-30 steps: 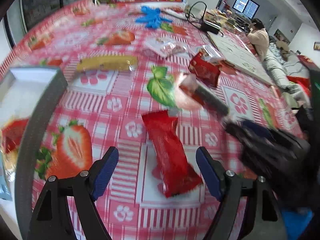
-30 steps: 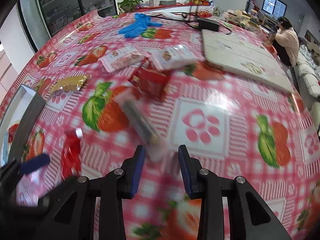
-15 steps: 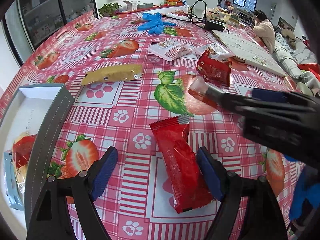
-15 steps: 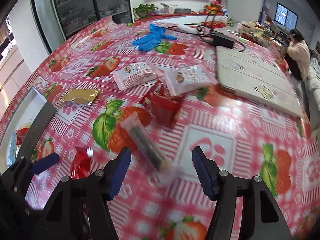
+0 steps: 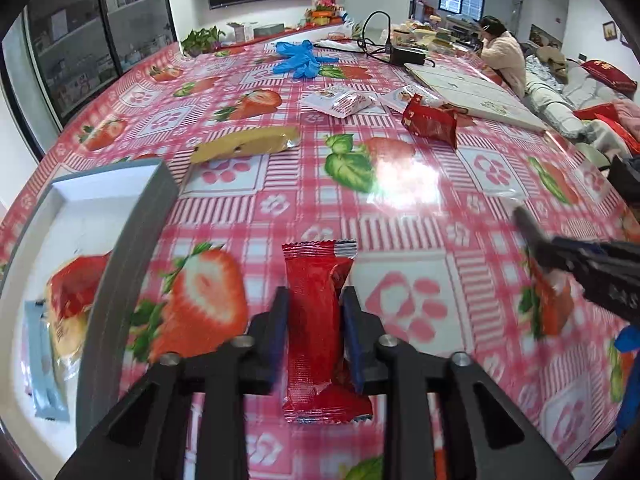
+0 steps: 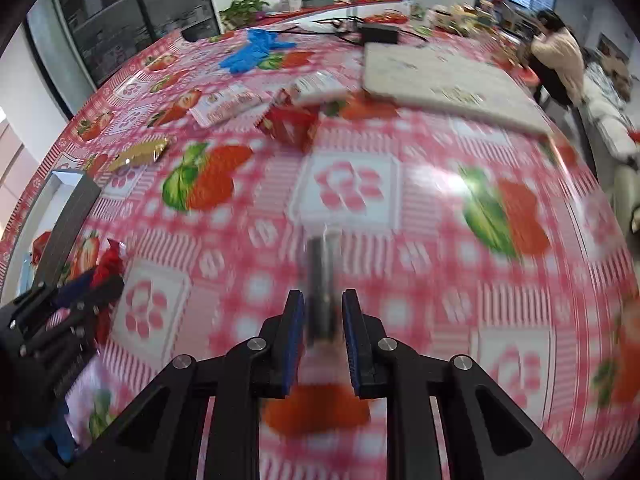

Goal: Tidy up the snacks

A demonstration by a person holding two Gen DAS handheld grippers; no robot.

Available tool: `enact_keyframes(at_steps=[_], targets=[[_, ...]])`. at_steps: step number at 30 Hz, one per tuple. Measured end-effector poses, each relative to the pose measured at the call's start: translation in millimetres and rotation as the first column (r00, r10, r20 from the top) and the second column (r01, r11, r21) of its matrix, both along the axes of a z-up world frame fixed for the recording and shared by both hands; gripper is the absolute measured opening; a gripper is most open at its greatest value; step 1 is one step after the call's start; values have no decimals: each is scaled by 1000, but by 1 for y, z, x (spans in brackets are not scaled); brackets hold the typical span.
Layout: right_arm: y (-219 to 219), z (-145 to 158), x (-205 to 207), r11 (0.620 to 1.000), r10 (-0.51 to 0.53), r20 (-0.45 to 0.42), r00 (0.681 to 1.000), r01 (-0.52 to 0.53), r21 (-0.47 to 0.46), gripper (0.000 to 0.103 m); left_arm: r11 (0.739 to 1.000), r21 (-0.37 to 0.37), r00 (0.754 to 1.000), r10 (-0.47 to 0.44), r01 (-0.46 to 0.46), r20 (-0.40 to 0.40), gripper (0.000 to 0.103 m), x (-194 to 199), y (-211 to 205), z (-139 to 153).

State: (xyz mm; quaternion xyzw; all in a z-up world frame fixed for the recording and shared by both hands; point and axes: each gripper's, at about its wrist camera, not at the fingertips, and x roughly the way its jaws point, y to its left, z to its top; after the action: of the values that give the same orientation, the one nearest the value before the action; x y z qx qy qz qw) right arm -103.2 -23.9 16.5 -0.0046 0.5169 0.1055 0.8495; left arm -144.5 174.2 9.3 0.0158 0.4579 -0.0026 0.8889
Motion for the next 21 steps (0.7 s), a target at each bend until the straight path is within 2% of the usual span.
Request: enact_keyframes(at_steps=[1,2,3,5,7,9,12,21], targets=[[-5,-1,-9,1000,-3,19,1000,3,26,29,1000,19,1000,10,-10,7,84,-2,2,-1],[-6,0,-12,1000,-13,33,999,12,25,63,999,31,999,29,-29,14,93,-3,4,-2],[-7,0,-13,1000,-30,41,999,29,11,103,999,26,999,40,-40,28,95,-5,6,-3],[-9,0,-15,998,-60,90,994,61,-2,102,999,-14,999,38,-37,30,95,-3,12,-7],[-7,-5,-10,998,-59,98,993,59,2,102,999,-30,999,43,-42,24,101,0,14,-10],[-5,-13,-3,998,-66,84,994,67,-12,103,999,-30,999,40,-39,14,102,4,12,-10],[3,-18,0,994,-55,133,990,66,-85,103,999,-33,1000,19,-19,15,103,6,9,-12],[3,-17,4,995,-55,139,989,67,-79,103,999,-32,1000,0,0,15,103,9,5,-12]])
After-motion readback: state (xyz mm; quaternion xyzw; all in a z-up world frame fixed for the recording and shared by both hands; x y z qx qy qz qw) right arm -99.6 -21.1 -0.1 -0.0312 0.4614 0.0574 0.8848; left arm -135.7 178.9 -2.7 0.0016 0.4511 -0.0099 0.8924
